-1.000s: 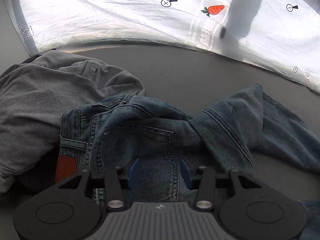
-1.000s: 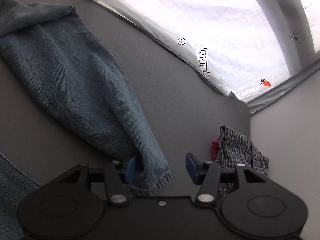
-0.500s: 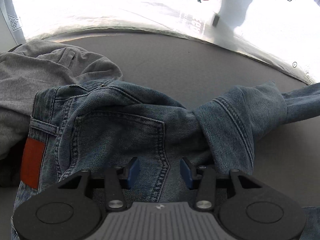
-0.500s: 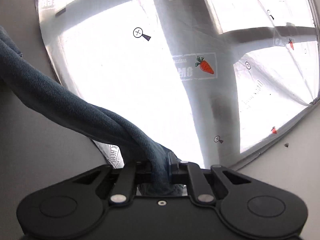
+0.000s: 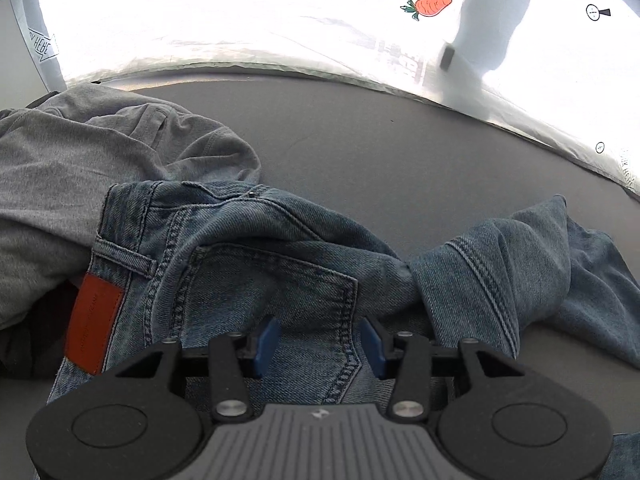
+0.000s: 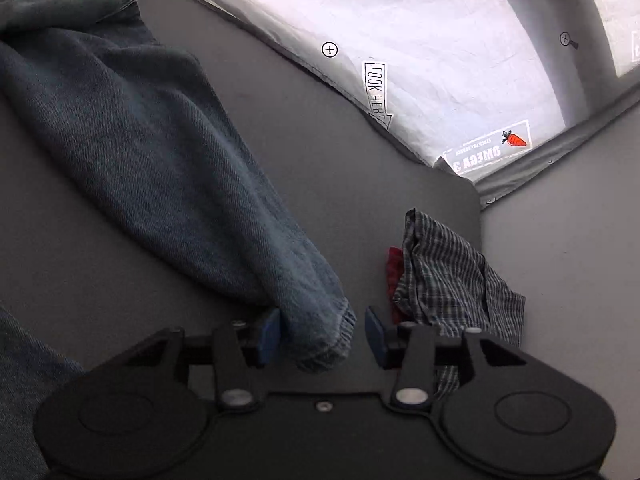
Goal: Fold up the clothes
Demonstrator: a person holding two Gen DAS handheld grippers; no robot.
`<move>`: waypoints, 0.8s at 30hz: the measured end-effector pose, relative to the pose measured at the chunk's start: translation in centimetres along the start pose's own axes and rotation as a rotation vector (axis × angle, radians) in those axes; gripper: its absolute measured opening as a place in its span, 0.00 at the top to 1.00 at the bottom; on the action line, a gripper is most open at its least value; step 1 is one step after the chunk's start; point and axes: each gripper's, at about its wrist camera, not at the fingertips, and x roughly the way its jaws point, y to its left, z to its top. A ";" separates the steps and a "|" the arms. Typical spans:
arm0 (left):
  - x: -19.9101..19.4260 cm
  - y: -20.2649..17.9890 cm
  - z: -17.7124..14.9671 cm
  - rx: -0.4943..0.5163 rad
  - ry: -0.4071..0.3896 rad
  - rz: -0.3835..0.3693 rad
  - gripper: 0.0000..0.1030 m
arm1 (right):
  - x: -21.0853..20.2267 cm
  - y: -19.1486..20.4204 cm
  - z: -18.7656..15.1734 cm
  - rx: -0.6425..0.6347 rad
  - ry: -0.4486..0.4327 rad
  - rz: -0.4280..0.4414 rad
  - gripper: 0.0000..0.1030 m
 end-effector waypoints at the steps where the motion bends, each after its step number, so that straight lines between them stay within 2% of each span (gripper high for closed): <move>1: 0.5 -0.2 0.3 0.008 0.003 0.006 0.54 | -0.3 -0.3 1.0 0.038 -0.017 0.010 0.54; 3: 1.3 -0.6 0.6 0.012 0.013 0.013 0.54 | -1.4 -0.7 3.0 0.145 -0.051 0.040 0.52; 4: 2.0 -0.7 0.7 0.001 0.024 0.010 0.54 | -1.8 -0.9 4.1 0.213 -0.064 0.075 0.48; 7: 3.4 -0.6 0.5 -0.035 0.069 0.015 0.53 | -1.5 -1.2 7.4 0.411 -0.064 0.244 0.42; 9: 3.6 -0.9 0.2 -0.010 0.058 0.012 0.45 | -0.6 0.0 10.0 0.504 -0.037 0.368 0.42; 11: 3.6 -1.4 -0.2 0.026 0.053 0.015 0.42 | 0.5 2.0 12.5 0.549 -0.026 0.464 0.42; 13: 3.8 -2.1 -0.4 0.068 0.051 0.018 0.35 | 1.3 4.1 14.5 0.556 -0.026 0.535 0.39; 18: 4.0 -1.7 0.0 0.014 0.066 -0.024 0.24 | 2.6 8.9 18.5 0.617 -0.012 0.675 0.39; 21: 4.0 -1.6 0.1 0.010 0.073 -0.037 0.24 | 3.5 10.7 19.7 0.669 0.054 0.739 0.40; 23: 4.0 -1.5 0.1 0.019 0.075 -0.046 0.23 | 3.5 11.7 19.9 0.664 0.065 0.752 0.56; 24: 4.0 -1.5 0.1 0.022 0.077 -0.054 0.23 | 3.5 12.2 19.9 0.659 0.062 0.760 0.85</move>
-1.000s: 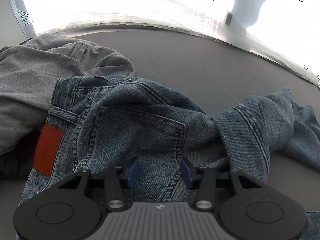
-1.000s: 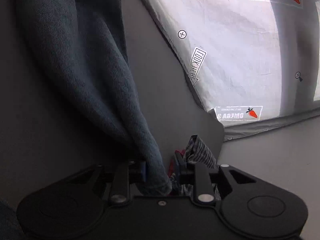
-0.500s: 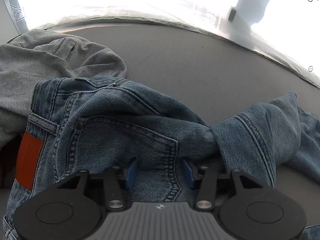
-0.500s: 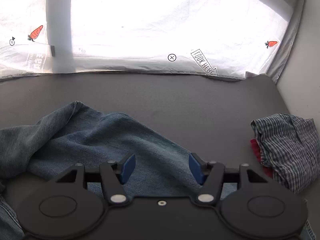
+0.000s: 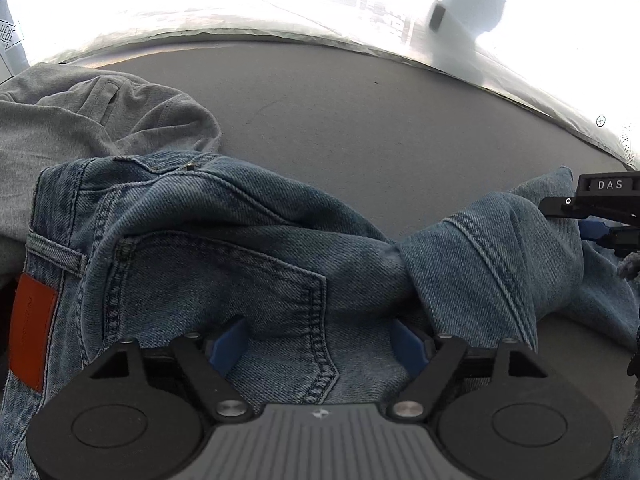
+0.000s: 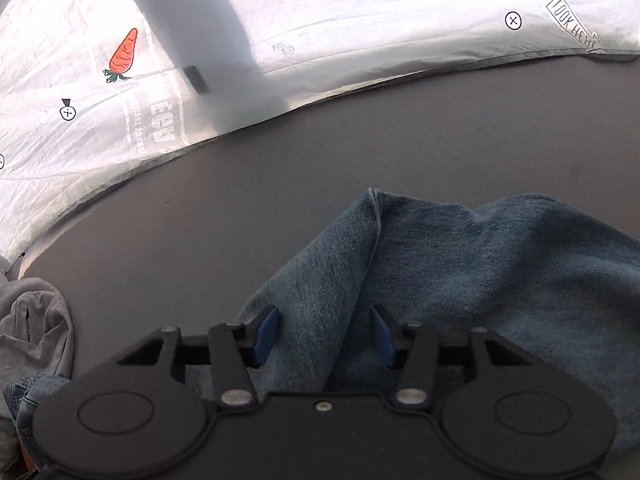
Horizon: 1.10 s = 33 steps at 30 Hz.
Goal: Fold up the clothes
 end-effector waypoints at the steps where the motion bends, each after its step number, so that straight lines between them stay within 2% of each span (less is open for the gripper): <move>1: 0.0 0.1 0.0 -0.001 0.001 -0.007 0.22 | -0.2 0.3 -0.2 -0.013 -0.013 0.011 0.91; 3: 0.0 0.4 0.1 -0.007 0.003 -0.023 0.22 | -2.7 0.8 -0.6 -0.058 -0.096 0.047 0.94; 6: 0.0 0.7 0.2 -0.022 0.000 -0.036 0.21 | -9.1 0.6 -1.8 -0.095 -0.233 0.108 0.95; 8: 0.0 0.9 0.2 -0.032 -0.002 -0.045 0.21 | -13.3 0.1 -4.2 -0.146 -0.258 0.124 0.95; 10: -0.2 1.4 0.2 -0.064 -0.005 -0.061 0.21 | -15.6 -0.7 -7.4 -0.196 -0.201 0.107 0.95; 14: -1.3 1.6 0.4 -0.100 0.001 -0.059 0.22 | -15.0 -2.7 -15.4 -0.258 0.063 0.061 0.94; 15: -1.7 1.4 0.4 -0.095 -0.002 -0.050 0.22 | -15.0 -2.4 -16.6 -0.305 0.087 0.052 0.94; 17: -3.3 -0.3 -0.2 -0.010 -0.050 0.009 0.23 | -15.8 -0.5 -18.6 -0.456 0.085 0.003 0.92; 18: -4.2 -1.1 -0.6 0.019 -0.073 0.026 0.23 | -16.1 0.1 -18.6 -0.507 0.077 -0.015 0.92; 20: -5.4 -2.2 -1.0 0.030 -0.091 0.016 0.23 | -16.6 0.2 -17.7 -0.518 0.072 -0.023 0.89; 21: -5.9 -2.7 -1.2 0.036 -0.097 0.010 0.23 | -16.9 -0.1 -17.1 -0.501 0.073 -0.021 0.82; 22: -6.1 -3.1 -1.3 0.043 -0.095 0.003 0.23 | -17.3 -0.8 -16.4 -0.468 0.076 -0.015 0.66; 23: -6.3 -3.4 -1.4 0.050 -0.093 0.000 0.23 | -17.8 -1.6 -15.8 -0.432 0.073 -0.009 0.61; 26: -6.0 -4.2 -1.8 0.074 -0.087 0.024 0.23 | -19.4 -4.3 -14.1 -0.317 0.025 -0.007 0.58; 28: -5.5 -4.0 -2.2 0.040 -0.063 0.014 0.23 | -20.2 -6.8 -12.6 -0.221 -0.020 -0.011 0.54; 30: -5.0 -3.7 -2.7 0.008 -0.032 0.008 0.23 | -19.4 -9.0 -10.8 -0.147 -0.064 -0.076 0.50; 33: -4.7 -3.4 -3.7 0.012 -0.019 0.026 0.22 | -17.5 -12.7 -8.0 -0.087 -0.091 -0.278 0.50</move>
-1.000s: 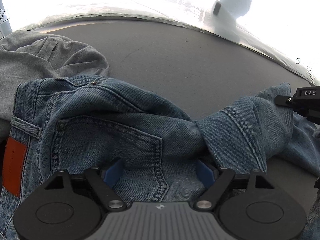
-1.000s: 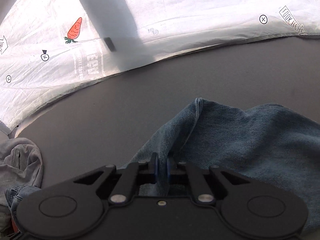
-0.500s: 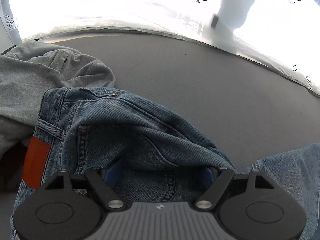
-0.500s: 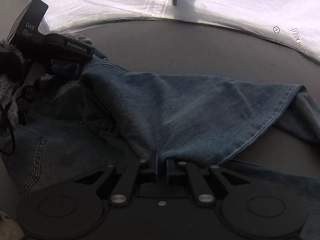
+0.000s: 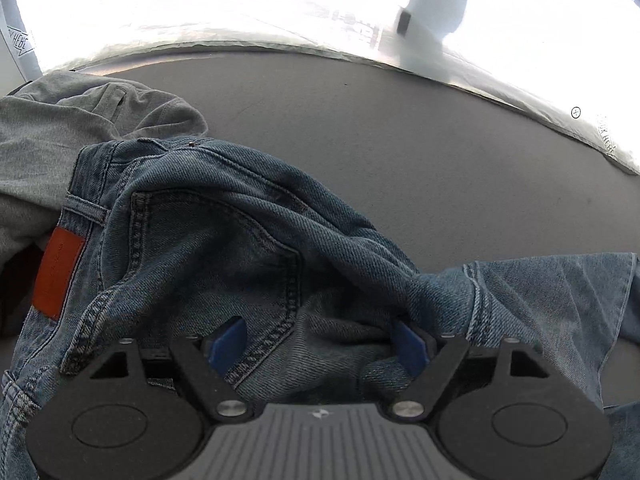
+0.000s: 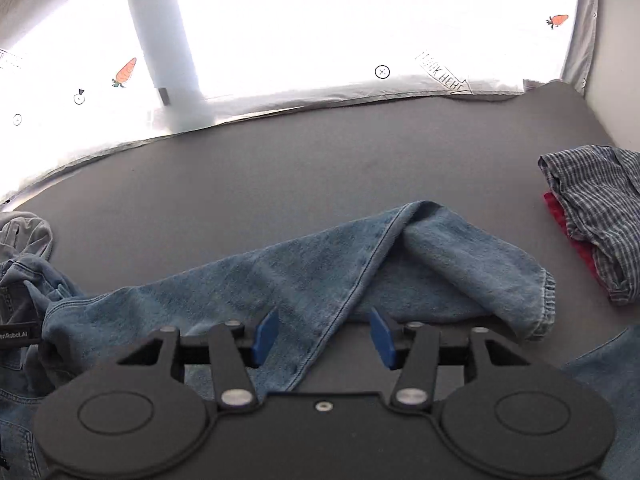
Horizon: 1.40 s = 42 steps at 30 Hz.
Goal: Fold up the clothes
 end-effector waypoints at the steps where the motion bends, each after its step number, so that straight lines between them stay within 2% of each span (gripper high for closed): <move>1: 0.1 0.0 -0.3 0.006 0.004 0.010 0.22 | 0.9 -1.2 0.7 0.019 -0.001 -0.064 0.50; 5: 0.0 0.2 -1.0 -0.010 0.015 0.024 0.22 | 4.3 -5.3 2.2 0.034 0.001 -0.301 0.50; 7: 0.0 0.3 -1.0 -0.024 0.019 0.026 0.21 | 5.6 -6.3 2.0 -0.054 -0.001 -0.393 0.49; 8: 0.0 0.3 -1.0 -0.029 0.021 0.029 0.21 | 6.0 -6.6 1.8 -0.129 -0.005 -0.389 0.49; 11: 0.3 -0.1 -1.0 -0.025 0.027 0.050 0.21 | 6.6 -6.8 1.5 -0.320 -0.023 -0.209 0.41; 14: 0.4 -0.4 -0.8 -0.038 0.030 0.072 0.21 | 8.6 -5.3 1.8 -0.461 0.022 -0.105 0.38; 15: 0.4 -0.5 -0.8 -0.045 0.030 0.077 0.21 | 9.4 -4.9 1.8 -0.501 0.044 -0.091 0.43; 16: 0.5 -0.5 -0.8 -0.054 0.032 0.083 0.21 | 10.2 -4.6 1.7 -0.532 0.063 -0.112 0.57; 17: 0.6 -0.6 -0.7 -0.060 0.034 0.089 0.21 | 10.6 -4.3 1.8 -0.548 0.064 -0.123 0.61; 18: 0.6 -0.7 -0.7 -0.061 0.037 0.094 0.21 | 10.5 -4.3 2.2 -0.532 0.059 -0.112 0.85; 19: 0.5 -0.8 -0.6 -0.063 0.039 0.099 0.21 | 10.4 -4.2 2.7 -0.510 0.056 -0.117 0.96; 22: 0.7 -0.7 -0.2 -0.088 0.045 0.098 0.21 | 7.9 -3.0 4.8 -0.530 -0.127 -0.180 0.97; 25: 0.6 -0.4 -0.1 -0.120 0.041 0.092 0.21 | 2.6 -2.1 7.5 -0.534 -0.463 -0.315 0.96; 27: 0.6 -0.4 -0.1 -0.124 0.043 0.098 0.21 | -1.7 -2.7 8.1 -0.477 -0.718 -0.404 0.95; 28: 0.8 -0.6 -0.1 -0.109 0.046 0.107 0.21 | -2.8 -3.3 7.8 -0.463 -0.797 -0.441 0.94; 29: 1.0 -0.9 -0.2 -0.092 0.048 0.116 0.21 | -3.3 -3.8 7.0 -0.469 -0.832 -0.474 0.94; 30: 1.0 -1.1 -0.3 -0.073 0.048 0.125 0.21 | -3.0 -4.5 5.6 -0.512 -0.816 -0.510 0.91; 31: 1.1 -1.3 -0.3 -0.059 0.047 0.132 0.21 | -1.8 -5.2 3.5 -0.590 -0.748 -0.542 0.88; 32: 1.1 -1.4 -0.4 -0.050 0.046 0.135 0.21 | -0.5 -6.0 1.3 -0.669 -0.657 -0.561 0.88; 34: 1.1 -1.4 -0.5 -0.041 0.044 0.137 0.21 | 2.4 -7.6 -3.4 -0.808 -0.391 -0.546 0.88; 36: 0.9 -1.4 -0.4 -0.044 0.045 0.133 0.21 | 3.4 -9.1 -7.0 -0.808 -0.165 -0.500 0.88; 37: 0.7 -1.4 -0.3 -0.046 0.044 0.131 0.21 | 3.2 -9.6 -8.1 -0.780 -0.103 -0.471 0.88; 39: 0.1 -1.4 0.0 -0.045 0.028 0.129 0.21 | 1.8 -10.3 -8.9 -0.713 -0.070 -0.454 0.85; 42: -1.2 -1.9 0.6 -0.031 -0.014 0.122 0.21 | -0.2 -11.2 -7.3 -0.522 -0.106 -0.428 0.52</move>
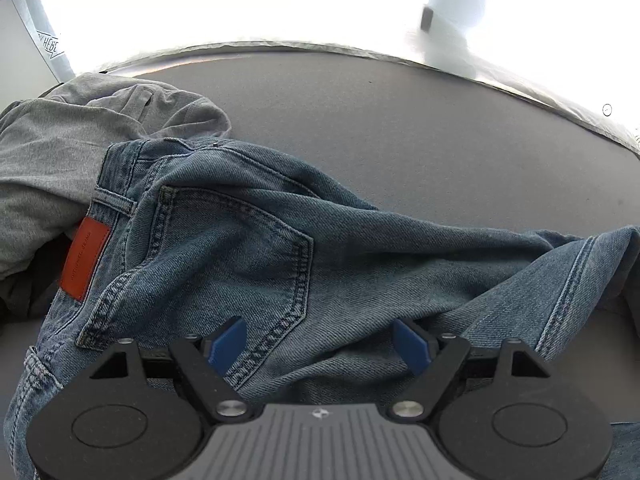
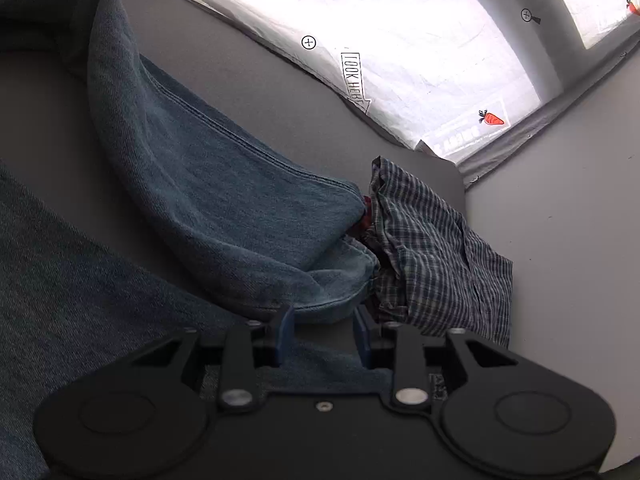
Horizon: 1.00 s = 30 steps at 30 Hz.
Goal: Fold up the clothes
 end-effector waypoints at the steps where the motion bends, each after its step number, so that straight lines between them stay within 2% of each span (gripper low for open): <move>1: -0.3 -0.1 0.2 0.002 -0.012 -0.006 0.21 | 0.0 -1.0 0.4 0.083 0.005 0.010 0.52; 6: -1.2 -1.4 1.2 0.009 -0.048 -0.032 0.21 | 4.3 -7.2 1.9 0.584 0.095 0.090 0.52; 8: -1.4 -1.8 1.4 0.016 -0.054 -0.041 0.21 | 7.0 -8.6 1.2 0.742 0.176 0.117 0.52; 10: -1.5 -1.9 1.8 0.016 -0.060 -0.055 0.21 | 9.6 -9.0 0.6 0.836 0.249 0.141 0.52; 12: -1.4 -2.0 2.3 0.009 -0.064 -0.068 0.21 | 11.7 -8.8 0.3 0.859 0.302 0.153 0.52; 14: -1.2 -2.0 3.0 -0.019 -0.062 -0.087 0.21 | 12.8 -8.3 0.4 0.838 0.318 0.163 0.52; 16: -0.6 -1.4 4.1 -0.085 -0.056 -0.119 0.22 | 12.6 -7.7 1.5 0.746 0.303 0.197 0.96; 17: -0.1 -1.0 4.7 -0.128 -0.048 -0.136 0.22 | 12.2 -7.4 2.2 0.677 0.284 0.212 0.96; 20: 1.4 0.1 6.3 -0.265 -0.019 -0.149 0.22 | 9.6 -6.1 5.0 0.390 0.138 0.192 0.96; 23: 3.1 0.5 7.6 -0.322 0.021 -0.126 0.23 | 6.7 -5.6 7.2 0.174 -0.015 0.137 0.96; 27: 4.5 0.6 8.4 -0.383 0.116 -0.145 0.22 | 5.7 -6.6 8.7 0.104 -0.093 0.048 0.96; 30: 5.0 0.8 8.2 -0.450 0.184 -0.179 0.22 | 6.1 -6.9 8.6 0.105 -0.090 0.023 0.96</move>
